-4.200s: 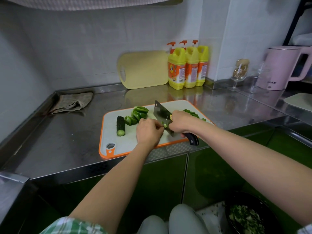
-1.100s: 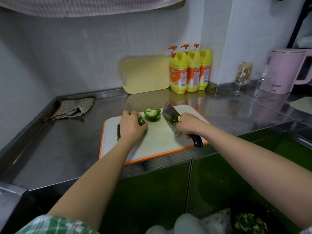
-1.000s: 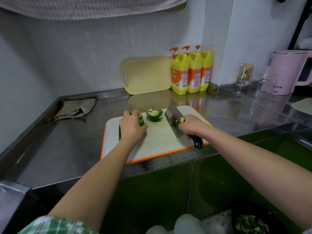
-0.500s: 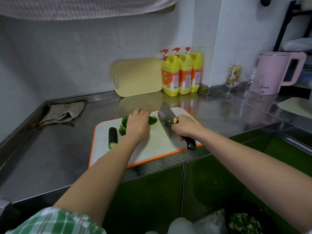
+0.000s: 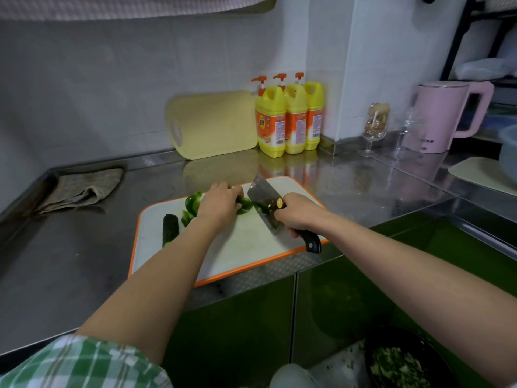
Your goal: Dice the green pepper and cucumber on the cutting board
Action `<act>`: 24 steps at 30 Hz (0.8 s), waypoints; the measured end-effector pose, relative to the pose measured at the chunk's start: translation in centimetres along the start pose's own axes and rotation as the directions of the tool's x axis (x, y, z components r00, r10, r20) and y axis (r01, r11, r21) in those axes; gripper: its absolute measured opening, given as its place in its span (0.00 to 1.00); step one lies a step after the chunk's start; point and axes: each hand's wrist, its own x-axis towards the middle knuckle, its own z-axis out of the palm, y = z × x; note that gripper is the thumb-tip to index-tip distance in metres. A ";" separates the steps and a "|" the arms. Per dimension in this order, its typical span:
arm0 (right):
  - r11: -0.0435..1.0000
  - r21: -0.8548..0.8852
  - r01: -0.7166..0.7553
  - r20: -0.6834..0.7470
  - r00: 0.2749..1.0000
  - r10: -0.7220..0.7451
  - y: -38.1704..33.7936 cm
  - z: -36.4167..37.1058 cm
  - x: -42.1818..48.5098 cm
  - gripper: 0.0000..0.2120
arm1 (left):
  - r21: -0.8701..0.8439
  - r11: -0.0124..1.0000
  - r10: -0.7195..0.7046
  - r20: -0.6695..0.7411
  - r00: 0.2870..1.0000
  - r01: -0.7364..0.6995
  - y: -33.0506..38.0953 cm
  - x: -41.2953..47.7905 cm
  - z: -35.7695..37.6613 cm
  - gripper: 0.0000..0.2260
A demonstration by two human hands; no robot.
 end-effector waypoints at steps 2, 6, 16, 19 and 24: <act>1.000 0.002 0.019 -0.009 1.000 -0.019 -0.1 0.0 -0.4 0.06 | 0.125 0.989 0.084 0.004 0.996 -0.084 0.1 -0.8 -0.8 0.10; 0.997 0.012 0.071 -0.032 0.997 -0.071 -0.5 -0.5 -1.6 0.05 | -0.005 0.991 0.137 0.107 0.985 -0.137 0.7 -2.6 -2.2 0.09; 0.995 -0.051 0.082 0.034 0.996 -0.080 -1.9 -2.9 -6.3 0.03 | -0.326 0.940 -0.124 -0.054 0.991 0.100 2.0 -6.1 -1.6 0.13; 0.992 -0.107 0.074 0.063 0.996 -0.067 -2.4 -2.8 -6.7 0.03 | -0.334 0.935 -0.148 -0.065 0.987 0.118 2.3 -6.0 -1.6 0.13; 0.990 -0.128 0.066 0.107 0.993 -0.053 -2.8 -3.5 -7.3 0.02 | -0.330 0.936 -0.151 -0.072 0.986 0.120 2.2 -5.7 -1.3 0.12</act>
